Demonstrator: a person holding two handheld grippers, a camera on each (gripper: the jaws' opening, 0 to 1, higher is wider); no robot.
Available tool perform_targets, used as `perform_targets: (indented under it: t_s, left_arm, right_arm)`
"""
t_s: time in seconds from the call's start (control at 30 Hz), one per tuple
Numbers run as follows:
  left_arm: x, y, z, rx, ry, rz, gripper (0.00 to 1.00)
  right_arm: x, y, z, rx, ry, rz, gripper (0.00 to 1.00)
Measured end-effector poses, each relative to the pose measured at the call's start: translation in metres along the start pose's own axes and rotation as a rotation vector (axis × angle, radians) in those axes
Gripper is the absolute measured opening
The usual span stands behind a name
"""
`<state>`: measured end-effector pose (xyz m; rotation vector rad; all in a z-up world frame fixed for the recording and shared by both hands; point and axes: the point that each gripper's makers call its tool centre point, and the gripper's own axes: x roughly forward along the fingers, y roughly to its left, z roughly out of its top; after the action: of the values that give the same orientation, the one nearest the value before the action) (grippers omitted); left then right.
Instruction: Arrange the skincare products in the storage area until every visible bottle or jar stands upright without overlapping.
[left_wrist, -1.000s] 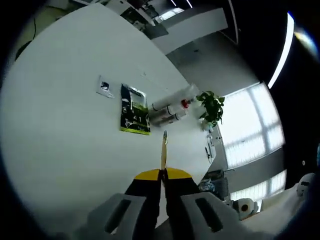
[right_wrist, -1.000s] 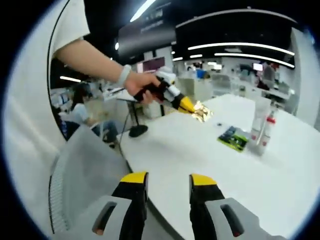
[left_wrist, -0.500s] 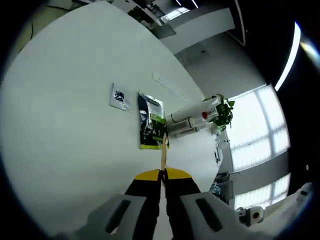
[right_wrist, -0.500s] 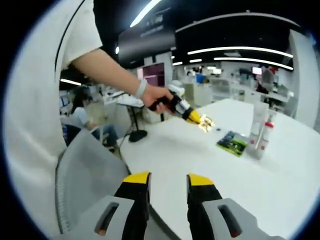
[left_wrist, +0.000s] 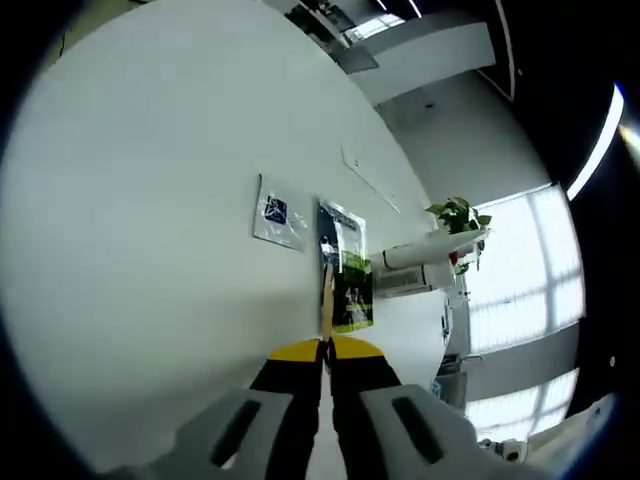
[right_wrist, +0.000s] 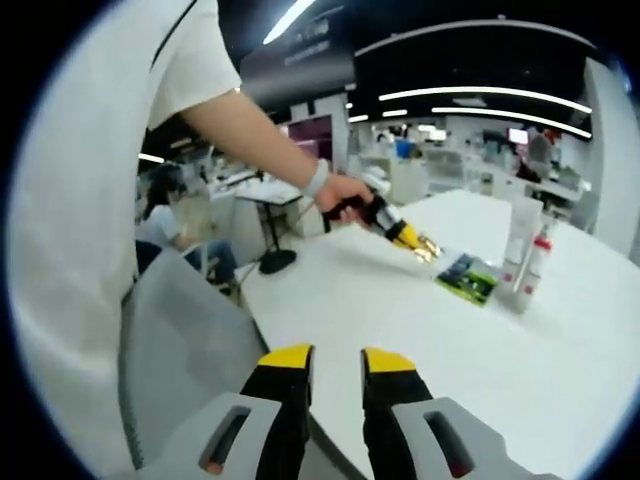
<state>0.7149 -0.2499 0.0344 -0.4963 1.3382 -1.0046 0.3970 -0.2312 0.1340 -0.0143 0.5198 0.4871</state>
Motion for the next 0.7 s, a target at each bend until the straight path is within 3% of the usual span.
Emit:
perform_targets:
  t_s: [0.4, 0.7]
  left_arm:
    - [0.013, 0.013, 0.009, -0.033, 0.041, 0.027, 0.0]
    - [0.019, 0.021, 0.003, -0.048, 0.099, 0.074, 0.0]
  right_arm:
    - [0.001, -0.002, -0.004, -0.002, 0.023, -0.008, 0.16]
    - [0.001, -0.002, -0.007, -0.008, 0.037, -0.012, 0.15]
